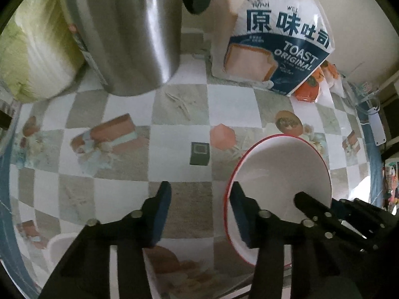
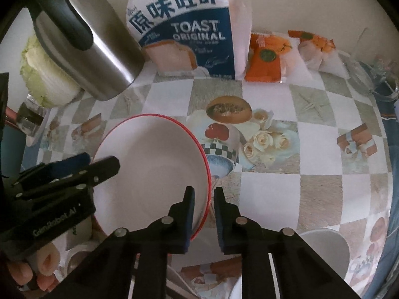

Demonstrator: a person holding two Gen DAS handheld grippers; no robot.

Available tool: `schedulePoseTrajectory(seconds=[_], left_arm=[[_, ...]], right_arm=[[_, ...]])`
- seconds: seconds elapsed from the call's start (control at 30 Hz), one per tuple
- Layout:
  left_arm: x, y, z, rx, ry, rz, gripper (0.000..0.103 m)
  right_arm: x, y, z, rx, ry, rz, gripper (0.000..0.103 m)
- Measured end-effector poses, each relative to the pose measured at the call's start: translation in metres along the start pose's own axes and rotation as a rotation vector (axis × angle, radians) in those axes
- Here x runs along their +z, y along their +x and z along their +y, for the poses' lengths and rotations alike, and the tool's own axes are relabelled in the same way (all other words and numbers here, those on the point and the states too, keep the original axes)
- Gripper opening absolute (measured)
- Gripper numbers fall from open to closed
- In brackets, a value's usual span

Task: Organize plates and bowls
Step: 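Close the right gripper on the red-rimmed bowl rim and lift it, then carry the red-rimmed bowl with the right gripper over the floral plate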

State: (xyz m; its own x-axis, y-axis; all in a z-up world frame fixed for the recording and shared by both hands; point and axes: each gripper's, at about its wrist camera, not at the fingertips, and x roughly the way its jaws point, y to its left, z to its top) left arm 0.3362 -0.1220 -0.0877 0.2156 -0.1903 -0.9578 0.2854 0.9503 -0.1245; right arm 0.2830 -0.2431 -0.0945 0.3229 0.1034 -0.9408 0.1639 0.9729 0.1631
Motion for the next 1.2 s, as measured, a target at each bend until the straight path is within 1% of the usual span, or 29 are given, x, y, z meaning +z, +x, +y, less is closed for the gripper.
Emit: schedulePoseTrajectory(seconds=[0.03,0.1,0.17,0.27,0.3,0.4,0.53,0.67,0.77,0.87,1.0,1.13,1.2], left_arm=[[0.0,0.003,-0.001,-0.011,-0.003,0.01,0.039],[-0.002,0.01,-0.002,-0.018,-0.005,0.032,0.039],[-0.004,0.018,-0.004,-0.018,0.001,0.054,0.03],[-0.005,0.022,-0.007,-0.064,-0.001,0.062,0.017],[-0.005,0.022,-0.009,-0.067,0.005,0.062,0.01],[-0.004,0.021,-0.013,-0.058,0.017,0.06,0.01],[-0.001,0.014,-0.011,-0.076,-0.002,0.03,0.01],[0.007,-0.004,-0.015,-0.072,0.016,-0.016,0.01],[0.011,-0.024,-0.022,-0.066,0.038,-0.063,0.01],[0.004,-0.049,-0.026,-0.054,0.054,-0.108,0.01],[-0.006,-0.065,-0.027,-0.032,0.042,-0.135,0.01],[-0.026,-0.08,-0.025,-0.04,0.03,-0.159,0.01],[-0.037,-0.087,-0.026,-0.032,0.031,-0.176,0.01]], right_arm=[[0.0,0.002,0.0,-0.001,-0.001,0.003,0.016],[0.001,0.006,0.001,0.0,-0.006,0.009,0.016],[0.001,0.009,0.001,0.003,-0.008,0.016,0.016],[0.002,0.015,0.005,0.006,-0.017,0.023,0.015],[0.003,0.016,0.006,0.005,-0.022,0.023,0.015],[0.004,0.015,0.006,0.008,-0.026,0.022,0.015],[0.005,0.013,0.003,0.019,-0.015,0.012,0.015],[0.009,0.0,0.002,0.025,-0.018,-0.024,0.015],[0.013,-0.015,0.003,0.029,-0.024,-0.059,0.015],[0.012,-0.034,0.007,0.024,-0.046,-0.104,0.015],[0.005,-0.057,0.017,0.02,-0.065,-0.148,0.015],[-0.004,-0.074,0.026,0.028,-0.084,-0.177,0.015],[-0.011,-0.081,0.029,0.036,-0.093,-0.195,0.015]])
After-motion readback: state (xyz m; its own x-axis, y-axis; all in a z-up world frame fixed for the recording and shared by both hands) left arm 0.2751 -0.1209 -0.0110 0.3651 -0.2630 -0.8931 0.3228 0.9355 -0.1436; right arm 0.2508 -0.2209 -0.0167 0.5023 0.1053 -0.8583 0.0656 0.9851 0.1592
